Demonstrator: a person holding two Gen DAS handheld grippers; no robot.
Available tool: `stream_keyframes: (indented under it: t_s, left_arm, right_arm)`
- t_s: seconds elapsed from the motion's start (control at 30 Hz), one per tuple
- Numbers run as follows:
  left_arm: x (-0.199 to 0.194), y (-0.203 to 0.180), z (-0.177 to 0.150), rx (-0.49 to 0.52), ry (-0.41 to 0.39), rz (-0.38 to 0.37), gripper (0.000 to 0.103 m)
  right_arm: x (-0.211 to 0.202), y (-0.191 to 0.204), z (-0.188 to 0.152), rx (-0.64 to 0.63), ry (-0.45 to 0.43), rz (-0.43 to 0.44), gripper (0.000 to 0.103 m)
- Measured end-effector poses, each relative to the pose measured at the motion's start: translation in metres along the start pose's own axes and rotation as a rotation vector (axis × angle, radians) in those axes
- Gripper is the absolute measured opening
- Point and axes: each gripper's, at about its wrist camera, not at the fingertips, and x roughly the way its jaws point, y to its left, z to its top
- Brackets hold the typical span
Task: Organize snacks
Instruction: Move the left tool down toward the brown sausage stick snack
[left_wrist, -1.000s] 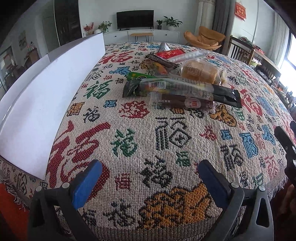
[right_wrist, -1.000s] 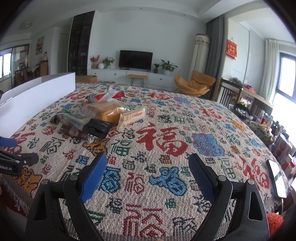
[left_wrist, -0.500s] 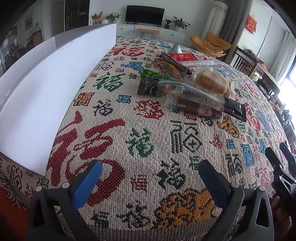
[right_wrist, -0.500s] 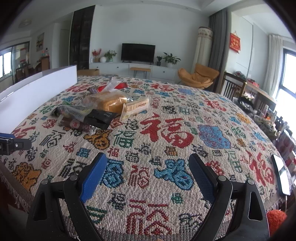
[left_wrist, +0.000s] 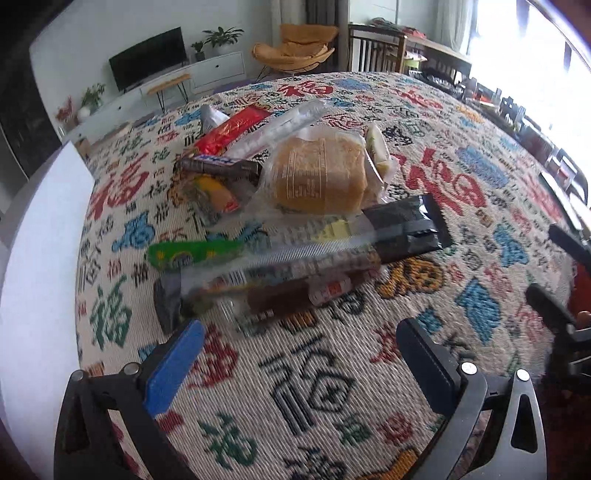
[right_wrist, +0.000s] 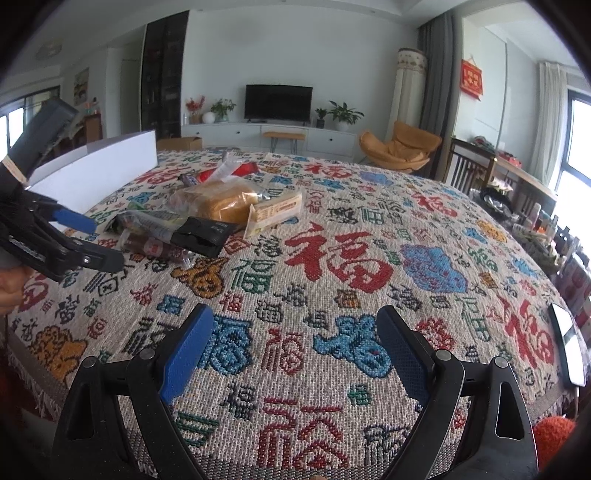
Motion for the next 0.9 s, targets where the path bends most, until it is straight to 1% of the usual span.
stream_keyframes:
  t_s: [0.13, 0.3, 0.37, 0.43, 0.5, 0.57, 0.6, 0.67, 0.8, 0.83, 0.9]
  left_arm:
    - [0.025, 0.007, 0.018, 0.044, 0.047, -0.025, 0.103]
    - [0.036, 0.006, 0.031, 0.077, 0.061, -0.046, 0.103]
    - [0.038, -0.001, 0.035, 0.112, 0.065, -0.058, 0.103]
    - [0.042, -0.008, 0.036, 0.157, 0.088, -0.089, 0.103]
    - [0.045, -0.017, 0.034, 0.21, 0.121, -0.118, 0.103]
    - [0.045, -0.024, 0.03, 0.258, 0.154, -0.18, 0.103]
    - [0.042, -0.028, 0.027, 0.286, 0.165, -0.198, 0.103]
    - [0.034, -0.034, 0.018, 0.35, 0.17, -0.201, 0.103]
    - [0.021, -0.034, -0.001, 0.391, 0.232, -0.273, 0.103]
    - [0.017, -0.034, -0.006, 0.404, 0.24, -0.279, 0.103]
    - [0.012, -0.031, -0.013, 0.414, 0.24, -0.267, 0.103]
  right_arm:
    - [-0.003, -0.008, 0.002, 0.026, -0.007, -0.011, 0.092]
    - [-0.004, -0.022, 0.004, 0.088, -0.005, -0.005, 0.092]
    - [-0.003, -0.026, 0.004, 0.105, -0.004, -0.004, 0.092]
    - [-0.002, -0.028, 0.004, 0.117, 0.002, -0.004, 0.092]
    - [-0.001, -0.029, 0.004, 0.125, 0.01, -0.003, 0.092]
    - [0.0, -0.03, 0.004, 0.126, 0.014, -0.006, 0.092]
    - [-0.001, -0.03, 0.004, 0.125, 0.011, -0.009, 0.092]
    - [-0.003, -0.03, 0.004, 0.124, 0.005, -0.013, 0.092]
    - [-0.002, -0.032, 0.004, 0.133, 0.008, -0.012, 0.092]
    - [-0.001, -0.032, 0.004, 0.135, 0.011, -0.01, 0.092]
    - [0.0, -0.032, 0.004, 0.133, 0.015, -0.01, 0.092]
